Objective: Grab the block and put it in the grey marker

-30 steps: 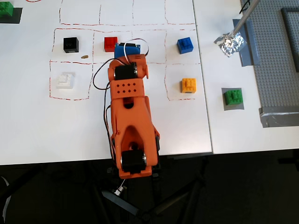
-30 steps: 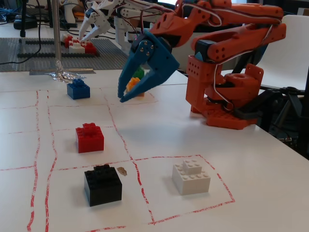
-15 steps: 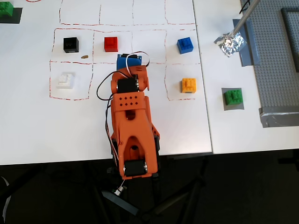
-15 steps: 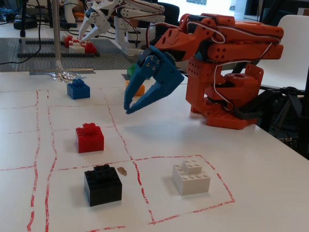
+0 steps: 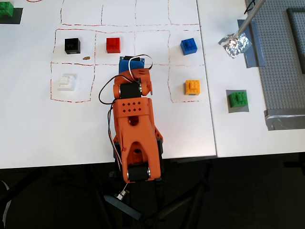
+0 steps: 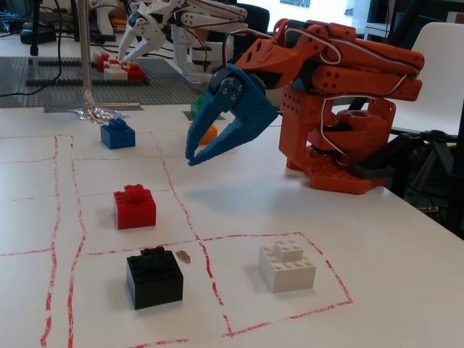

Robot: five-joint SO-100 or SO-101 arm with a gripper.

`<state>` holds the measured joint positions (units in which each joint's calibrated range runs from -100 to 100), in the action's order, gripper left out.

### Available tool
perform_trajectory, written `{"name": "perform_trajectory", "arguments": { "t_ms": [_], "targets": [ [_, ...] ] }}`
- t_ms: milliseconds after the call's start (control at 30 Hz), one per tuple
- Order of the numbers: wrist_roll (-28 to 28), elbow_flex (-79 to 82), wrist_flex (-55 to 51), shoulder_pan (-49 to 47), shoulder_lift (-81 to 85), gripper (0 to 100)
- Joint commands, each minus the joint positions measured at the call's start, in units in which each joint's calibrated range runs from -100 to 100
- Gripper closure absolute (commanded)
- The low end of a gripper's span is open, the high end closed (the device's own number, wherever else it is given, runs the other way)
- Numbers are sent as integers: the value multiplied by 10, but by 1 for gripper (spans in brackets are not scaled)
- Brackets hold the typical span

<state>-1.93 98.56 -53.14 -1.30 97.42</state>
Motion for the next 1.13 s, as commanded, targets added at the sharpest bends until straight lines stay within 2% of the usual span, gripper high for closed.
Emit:
{"name": "perform_trajectory", "arguments": {
  "t_ms": [0, 1100],
  "targets": [
    [7, 3, -5, 7, 21, 100],
    [20, 12, 16, 7, 21, 100]
  ]
}}
